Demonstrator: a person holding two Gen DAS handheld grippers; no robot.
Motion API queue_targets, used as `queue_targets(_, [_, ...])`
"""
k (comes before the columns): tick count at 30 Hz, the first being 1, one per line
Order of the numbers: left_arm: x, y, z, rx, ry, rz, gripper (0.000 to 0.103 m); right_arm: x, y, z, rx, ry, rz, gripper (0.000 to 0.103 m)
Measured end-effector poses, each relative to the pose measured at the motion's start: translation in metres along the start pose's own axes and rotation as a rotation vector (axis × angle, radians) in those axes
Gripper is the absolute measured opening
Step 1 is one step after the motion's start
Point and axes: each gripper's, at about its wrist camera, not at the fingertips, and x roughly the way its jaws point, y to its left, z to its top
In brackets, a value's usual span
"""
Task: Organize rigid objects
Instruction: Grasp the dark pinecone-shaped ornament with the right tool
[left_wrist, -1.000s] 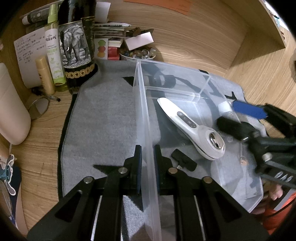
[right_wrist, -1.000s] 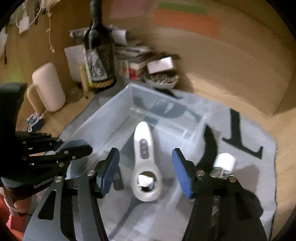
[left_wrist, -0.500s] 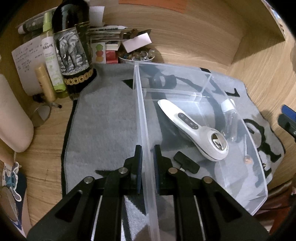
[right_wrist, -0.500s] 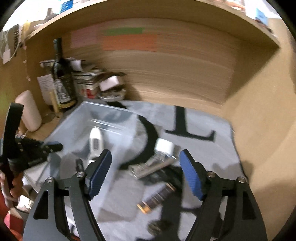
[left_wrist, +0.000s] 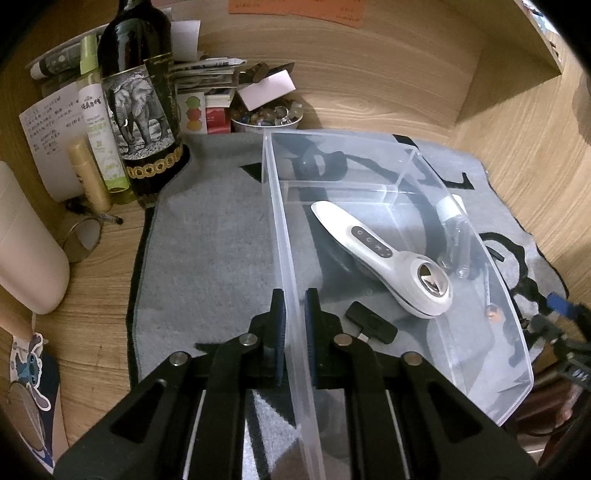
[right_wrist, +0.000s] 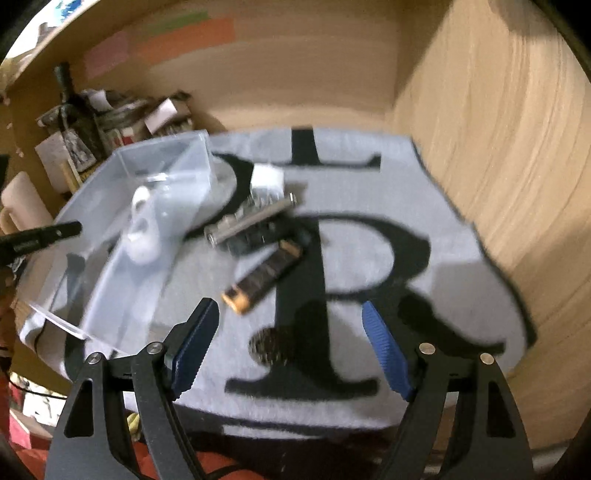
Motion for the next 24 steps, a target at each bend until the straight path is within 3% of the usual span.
queue_targets(2, [0.0,0.0,0.0,0.002,-0.002,-0.001,0.01,0.008,0.001,-0.006,-0.001,0.029,0.004,0.074])
queue_targets(8, [0.0,0.001,-0.001,-0.006,-0.007,-0.009,0.01,0.025,0.005,-0.013,-0.009,0.092,0.045,0.045])
queue_targets(10, [0.0,0.001,-0.001,-0.009,-0.007,-0.01,0.01,0.028,0.007,-0.014,-0.019,0.107,0.056,0.031])
queue_targets(16, [-0.001,0.001,-0.001,-0.011,-0.008,-0.012,0.01,0.021,0.013,-0.008,-0.042,0.068,0.055,0.031])
queue_targets(24, [-0.001,0.002,-0.001,-0.025,-0.01,-0.018,0.01,0.002,0.02,0.025,-0.069,-0.033,0.078,0.031])
